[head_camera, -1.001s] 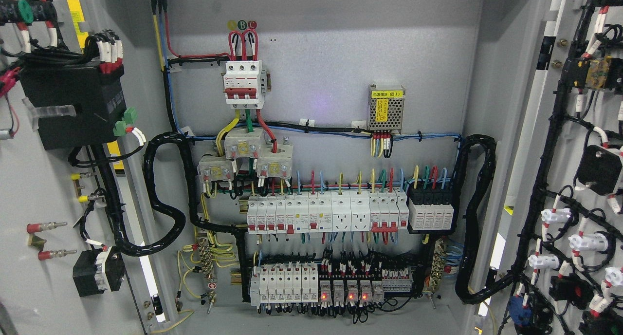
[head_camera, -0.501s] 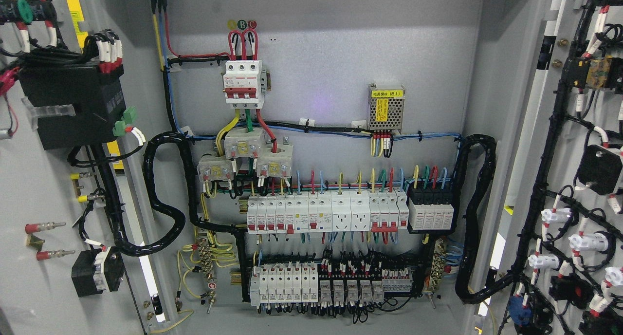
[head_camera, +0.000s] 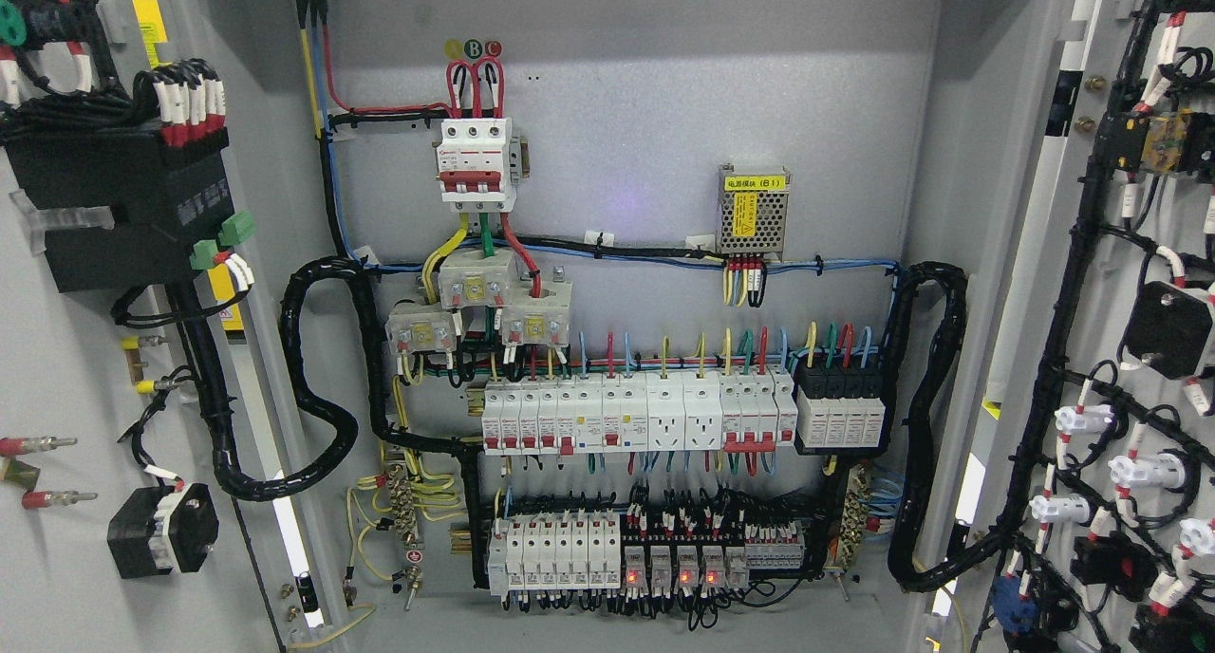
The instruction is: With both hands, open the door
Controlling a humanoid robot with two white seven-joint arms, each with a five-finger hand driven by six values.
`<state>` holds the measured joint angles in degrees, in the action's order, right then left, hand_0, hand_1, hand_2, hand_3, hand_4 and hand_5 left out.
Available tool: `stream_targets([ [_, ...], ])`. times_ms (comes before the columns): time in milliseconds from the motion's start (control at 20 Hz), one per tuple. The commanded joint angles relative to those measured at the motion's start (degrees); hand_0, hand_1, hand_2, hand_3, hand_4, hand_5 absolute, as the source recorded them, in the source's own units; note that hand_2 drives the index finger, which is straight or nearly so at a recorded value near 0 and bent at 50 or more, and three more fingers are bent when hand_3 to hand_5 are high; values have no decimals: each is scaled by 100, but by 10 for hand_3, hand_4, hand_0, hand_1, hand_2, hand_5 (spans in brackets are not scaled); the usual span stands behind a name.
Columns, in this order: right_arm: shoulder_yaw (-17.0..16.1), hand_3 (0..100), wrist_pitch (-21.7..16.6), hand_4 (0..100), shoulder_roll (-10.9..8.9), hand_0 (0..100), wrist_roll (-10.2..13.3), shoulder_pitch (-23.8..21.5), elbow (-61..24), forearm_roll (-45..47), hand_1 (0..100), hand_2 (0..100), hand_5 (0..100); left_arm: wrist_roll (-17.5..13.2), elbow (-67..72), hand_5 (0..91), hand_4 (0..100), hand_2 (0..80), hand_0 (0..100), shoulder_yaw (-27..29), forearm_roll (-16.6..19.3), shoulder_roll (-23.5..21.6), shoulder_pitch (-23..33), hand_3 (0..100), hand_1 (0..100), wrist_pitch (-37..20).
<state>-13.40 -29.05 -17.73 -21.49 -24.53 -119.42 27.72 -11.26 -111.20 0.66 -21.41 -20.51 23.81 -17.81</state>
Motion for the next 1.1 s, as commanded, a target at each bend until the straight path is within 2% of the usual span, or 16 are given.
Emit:
stream_targets([
  [0,-215,0,5,0,112,209,4,36,15,6,162,0,0,-157,116,0,0,0,0,540,-74,144,89,8,0,-12],
  [300,-382,0,5,0,244,209,13,10,68,14,163,0,0,-157,142,0,0,0,0,566,-65,240,98,9,0,-12],
  [400,-435,0,5,0,384,209,39,1,68,14,163,0,0,-166,142,0,0,0,0,619,-65,240,98,9,0,-12],
  [801,-584,0,5,0,604,209,40,-52,68,146,163,0,0,-166,177,0,0,0,0,900,-74,258,98,11,0,-3],
  [1051,-681,0,5,0,613,209,40,-52,68,217,164,0,0,-174,178,0,0,0,0,1067,-82,258,107,12,0,6],
])
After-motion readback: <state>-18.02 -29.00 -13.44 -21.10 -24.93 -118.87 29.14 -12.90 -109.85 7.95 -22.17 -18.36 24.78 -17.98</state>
